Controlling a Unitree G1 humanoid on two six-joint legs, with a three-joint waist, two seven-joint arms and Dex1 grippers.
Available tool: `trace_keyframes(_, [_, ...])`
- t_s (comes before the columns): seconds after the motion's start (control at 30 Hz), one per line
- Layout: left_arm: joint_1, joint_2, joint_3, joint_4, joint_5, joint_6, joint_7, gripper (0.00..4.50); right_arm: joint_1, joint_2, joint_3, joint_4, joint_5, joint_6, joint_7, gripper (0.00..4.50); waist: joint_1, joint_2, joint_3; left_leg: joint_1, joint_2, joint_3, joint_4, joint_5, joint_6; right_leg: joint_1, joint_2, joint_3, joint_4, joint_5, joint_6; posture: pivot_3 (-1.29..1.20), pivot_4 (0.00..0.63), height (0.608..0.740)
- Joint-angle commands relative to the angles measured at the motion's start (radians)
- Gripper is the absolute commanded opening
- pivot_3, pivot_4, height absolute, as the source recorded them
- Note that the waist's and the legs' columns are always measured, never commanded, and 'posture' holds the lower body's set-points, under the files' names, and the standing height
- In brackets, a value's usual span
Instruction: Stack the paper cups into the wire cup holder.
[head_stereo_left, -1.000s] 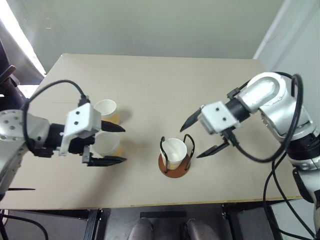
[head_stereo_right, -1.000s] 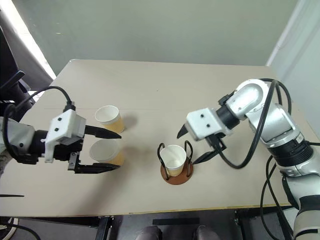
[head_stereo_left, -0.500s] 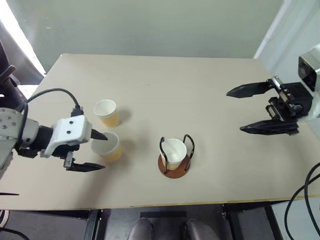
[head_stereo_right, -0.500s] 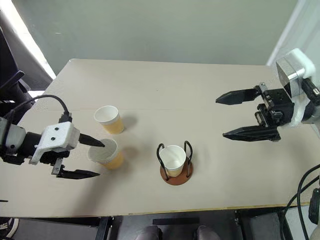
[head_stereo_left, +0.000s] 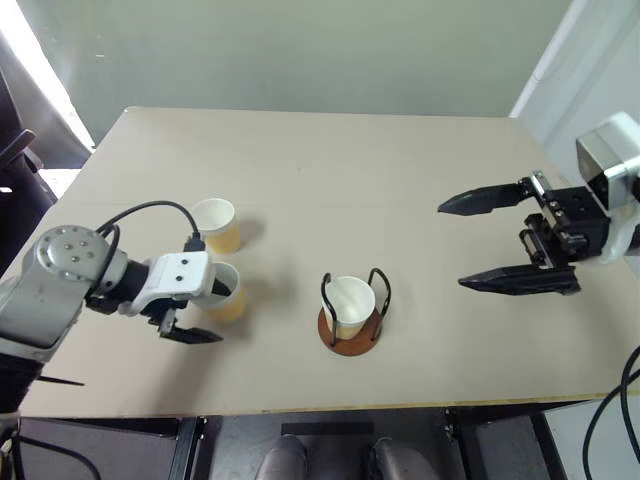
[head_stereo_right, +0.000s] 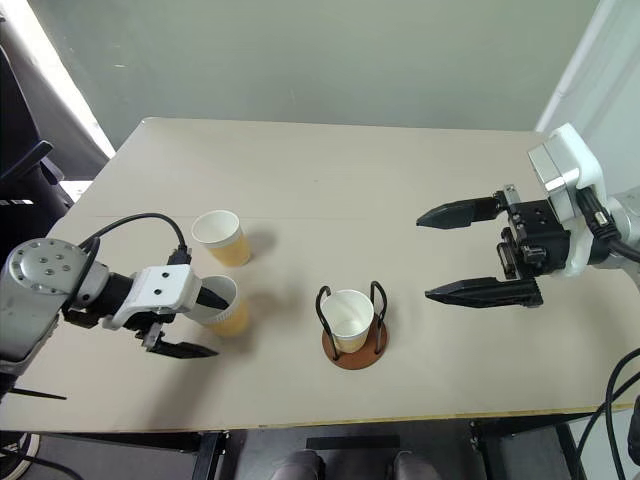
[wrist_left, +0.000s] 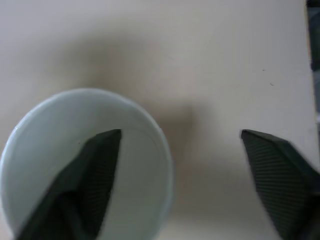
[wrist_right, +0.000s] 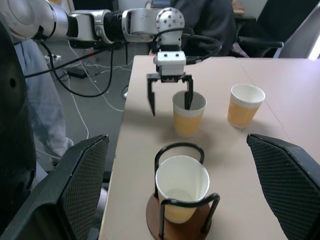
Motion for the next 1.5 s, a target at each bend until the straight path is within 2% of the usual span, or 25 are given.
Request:
trace_keyframes(0.03, [-0.036,-0.011,-0.002,0.01,0.005,-0.015,-0.02,2.45,0.014,-0.034,-0.051,-0.024,0.016,-0.009,-0.016,4.5,0.0,0.0,0.0,0.0,0.0,0.0,0.0,0.0,0.0,0.0,0.0,0.0,0.0,0.0,0.0,0.0,0.15,0.74])
trace_keyframes(0.07, [-0.039,-0.013,-0.003,0.012,0.003,-0.015,-0.026,2.01,0.018,-0.037,-0.052,-0.025,0.017,-0.011,-0.019,4.5,0.0,0.0,0.0,0.0,0.0,0.0,0.0,0.0,0.0,0.0,0.0,0.0,0.0,0.0,0.0,0.0,0.15,0.74])
trace_keyframes(0.27, [-0.065,-0.024,-0.005,0.018,-0.003,-0.005,-0.055,0.02,0.028,-0.046,-0.061,-0.034,0.027,-0.009,-0.039,4.5,0.0,0.0,0.0,0.0,0.0,0.0,0.0,0.0,0.0,0.0,0.0,0.0,0.0,0.0,0.0,0.0,0.15,0.74])
trace_keyframes(0.43, [-0.12,-0.046,0.003,0.031,-0.044,0.007,-0.101,0.02,0.051,-0.058,-0.069,-0.034,0.036,-0.007,-0.042,4.5,0.0,0.0,0.0,0.0,0.0,0.0,0.001,0.0,0.0,0.0,0.0,0.0,0.0,0.0,0.001,0.0,0.15,0.74])
trace_keyframes(0.63, [-0.488,-0.147,-0.055,0.173,-0.182,0.037,-0.137,0.02,0.171,-0.165,-0.092,-0.053,-0.045,-0.08,0.049,4.5,0.022,-0.001,0.0,-0.003,-0.001,-0.003,0.004,0.0,0.0,0.0,-0.001,-0.001,-0.001,0.001,0.003,0.0,0.15,0.74])
trace_keyframes(0.77, [-0.7,-0.209,-0.147,0.23,-0.351,0.032,-0.137,0.02,0.235,-0.23,-0.106,-0.077,-0.12,-0.156,0.08,4.5,0.023,-0.001,0.0,-0.004,-0.003,-0.002,0.004,0.0,0.0,0.001,-0.003,-0.001,-0.004,0.002,0.004,0.0,0.15,0.74])
trace_keyframes(0.93, [-0.786,-0.225,-0.285,0.215,-0.477,-0.028,-0.137,0.02,0.211,-0.218,-0.114,-0.104,-0.071,-0.146,0.043,4.5,0.012,0.0,0.0,-0.005,-0.003,0.006,0.004,0.0,0.001,0.001,-0.003,0.003,-0.01,0.003,0.009,0.0,0.15,0.74])
trace_keyframes(1.13, [-0.846,-0.221,-0.463,0.18,-0.556,-0.117,-0.137,0.02,0.143,-0.21,-0.132,-0.133,0.043,-0.097,-0.01,4.5,0.012,0.0,0.0,-0.007,-0.004,0.007,0.006,0.0,0.003,0.001,-0.003,0.009,-0.013,0.005,0.015,0.0,0.15,0.74])
trace_keyframes(1.33, [-0.901,-0.233,-0.589,0.162,-0.597,-0.194,-0.137,0.02,0.131,-0.223,-0.14,-0.159,0.09,-0.068,-0.047,4.5,0.015,0.0,0.0,-0.008,-0.006,0.008,0.009,-0.001,0.006,0.001,-0.003,0.015,-0.013,0.006,0.02,0.0,0.15,0.74])
trace_keyframes(1.5, [-0.947,-0.241,-0.705,0.174,-0.573,-0.278,-0.137,0.02,0.138,-0.234,-0.153,-0.165,0.093,-0.065,-0.06,4.5,0.014,0.0,0.0,-0.008,-0.007,0.01,0.015,-0.004,0.012,0.002,-0.003,0.019,-0.013,0.006,0.023,0.0,0.15,0.74])
